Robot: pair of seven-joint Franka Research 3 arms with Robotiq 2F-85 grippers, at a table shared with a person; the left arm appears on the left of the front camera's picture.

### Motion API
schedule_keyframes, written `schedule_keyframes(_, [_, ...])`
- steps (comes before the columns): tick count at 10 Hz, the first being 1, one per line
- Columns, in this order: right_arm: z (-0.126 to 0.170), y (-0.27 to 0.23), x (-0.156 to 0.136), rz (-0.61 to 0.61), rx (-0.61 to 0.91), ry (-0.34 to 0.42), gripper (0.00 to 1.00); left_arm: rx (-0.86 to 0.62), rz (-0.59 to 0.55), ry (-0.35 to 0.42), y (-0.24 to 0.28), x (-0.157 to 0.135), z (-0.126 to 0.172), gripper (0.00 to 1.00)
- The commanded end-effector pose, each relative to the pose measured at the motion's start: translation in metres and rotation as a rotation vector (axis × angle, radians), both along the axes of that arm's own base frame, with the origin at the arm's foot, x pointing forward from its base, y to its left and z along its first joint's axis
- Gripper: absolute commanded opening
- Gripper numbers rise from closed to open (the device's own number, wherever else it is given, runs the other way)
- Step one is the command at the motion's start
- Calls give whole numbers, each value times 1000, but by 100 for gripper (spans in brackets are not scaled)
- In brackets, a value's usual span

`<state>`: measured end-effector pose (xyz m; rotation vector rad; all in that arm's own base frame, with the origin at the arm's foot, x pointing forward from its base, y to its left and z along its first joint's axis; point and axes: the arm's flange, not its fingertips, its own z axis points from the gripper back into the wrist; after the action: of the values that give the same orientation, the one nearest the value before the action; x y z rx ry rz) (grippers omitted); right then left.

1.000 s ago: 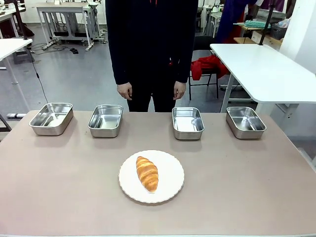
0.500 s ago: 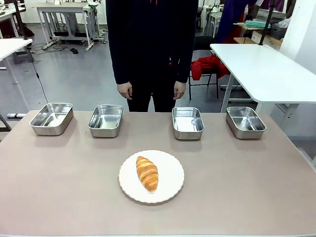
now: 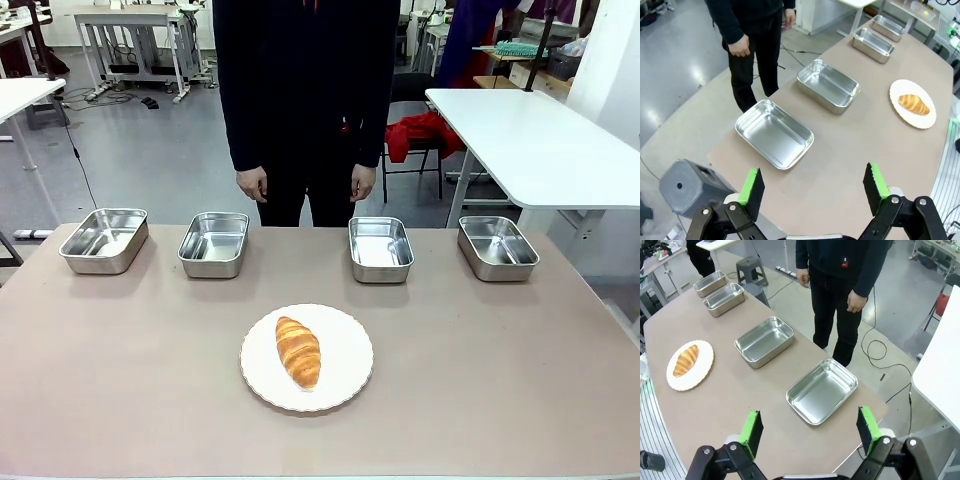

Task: Place the bread in the container.
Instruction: Place the Butter Roll into the Airtight Container indicated by the human.

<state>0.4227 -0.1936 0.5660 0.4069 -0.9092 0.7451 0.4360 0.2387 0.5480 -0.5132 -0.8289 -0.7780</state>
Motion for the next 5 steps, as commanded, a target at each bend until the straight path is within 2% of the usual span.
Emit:
schedule_keyframes(1, [1, 0, 0, 0, 1, -2, 98, 1, -3, -3, 1, -1, 0, 100])
schedule_keyframes(5, [1, 0, 0, 0, 1, -2, 98, 1, -3, -3, 1, -1, 0, 100])
